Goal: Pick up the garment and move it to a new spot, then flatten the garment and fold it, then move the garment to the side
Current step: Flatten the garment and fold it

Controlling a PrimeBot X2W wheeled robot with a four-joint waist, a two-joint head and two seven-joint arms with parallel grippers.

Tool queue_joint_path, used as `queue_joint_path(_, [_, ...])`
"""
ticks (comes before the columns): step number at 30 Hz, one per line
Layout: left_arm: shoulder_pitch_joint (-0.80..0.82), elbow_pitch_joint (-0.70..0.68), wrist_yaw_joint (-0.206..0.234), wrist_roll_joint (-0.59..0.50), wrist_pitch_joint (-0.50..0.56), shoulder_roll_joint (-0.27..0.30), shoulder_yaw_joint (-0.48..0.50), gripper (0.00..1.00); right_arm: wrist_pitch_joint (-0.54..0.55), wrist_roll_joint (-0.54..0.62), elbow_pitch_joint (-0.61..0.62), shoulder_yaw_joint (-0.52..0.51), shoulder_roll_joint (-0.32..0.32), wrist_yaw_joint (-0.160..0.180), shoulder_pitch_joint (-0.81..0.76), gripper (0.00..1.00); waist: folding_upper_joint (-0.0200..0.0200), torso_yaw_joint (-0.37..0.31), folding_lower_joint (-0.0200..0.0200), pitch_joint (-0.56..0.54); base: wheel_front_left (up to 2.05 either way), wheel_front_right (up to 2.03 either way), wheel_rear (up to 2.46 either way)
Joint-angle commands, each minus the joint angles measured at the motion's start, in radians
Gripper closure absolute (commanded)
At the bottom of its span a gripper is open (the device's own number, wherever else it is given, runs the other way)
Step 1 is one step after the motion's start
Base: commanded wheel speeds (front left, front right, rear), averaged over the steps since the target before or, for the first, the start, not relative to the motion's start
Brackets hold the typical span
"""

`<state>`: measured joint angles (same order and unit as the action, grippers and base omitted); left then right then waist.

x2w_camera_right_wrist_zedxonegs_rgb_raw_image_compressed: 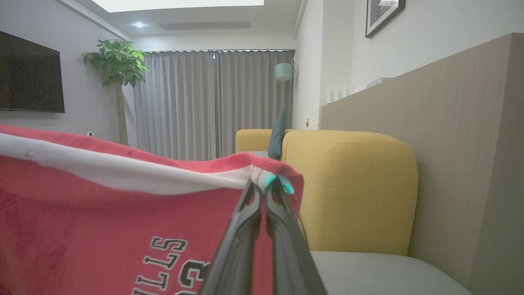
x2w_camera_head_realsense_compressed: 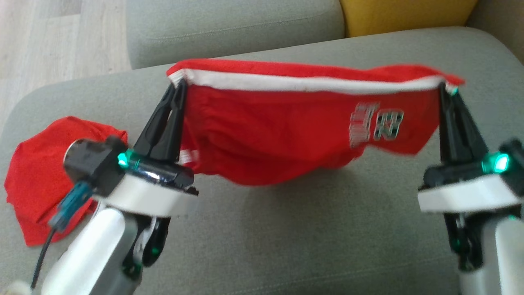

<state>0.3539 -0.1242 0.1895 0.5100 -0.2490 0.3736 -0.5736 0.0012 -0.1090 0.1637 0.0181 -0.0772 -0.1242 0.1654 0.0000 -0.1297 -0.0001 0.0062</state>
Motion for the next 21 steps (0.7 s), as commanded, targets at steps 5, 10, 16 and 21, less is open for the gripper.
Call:
queue_joint_path(5, [-0.003, -0.181, 0.063, 0.007, 0.038, 0.070, 0.086, 1.00, 0.056, -0.002, 0.172, 0.011, 0.021, -0.007, -0.042, 1.00, 0.0000, 0.007, 0.0001, 0.014, 0.00, 0.00, 0.00])
queue_joint_path(10, [0.057, -0.200, 0.051, -0.011, 0.091, 0.101, 0.084, 1.00, 0.088, 0.003, 0.193, 0.033, 0.023, -0.007, 0.028, 1.00, 0.0000, 0.001, 0.0001, 0.059, 0.00, 0.00, 0.00])
queue_joint_path(16, [0.375, -0.010, -0.079, -0.019, 0.176, 0.118, 0.081, 1.00, 0.108, -0.029, -0.004, 0.055, -0.029, -0.007, 0.395, 1.00, 0.0000, -0.020, 0.0001, 0.232, 0.00, 0.00, 0.00])
queue_joint_path(21, [0.695, 0.275, -0.168, -0.029, 0.173, 0.081, 0.101, 1.00, 0.049, -0.042, -0.304, 0.056, -0.055, -0.007, 0.760, 1.00, 0.0000, -0.034, 0.0001, 0.357, 0.00, 0.00, 0.00])
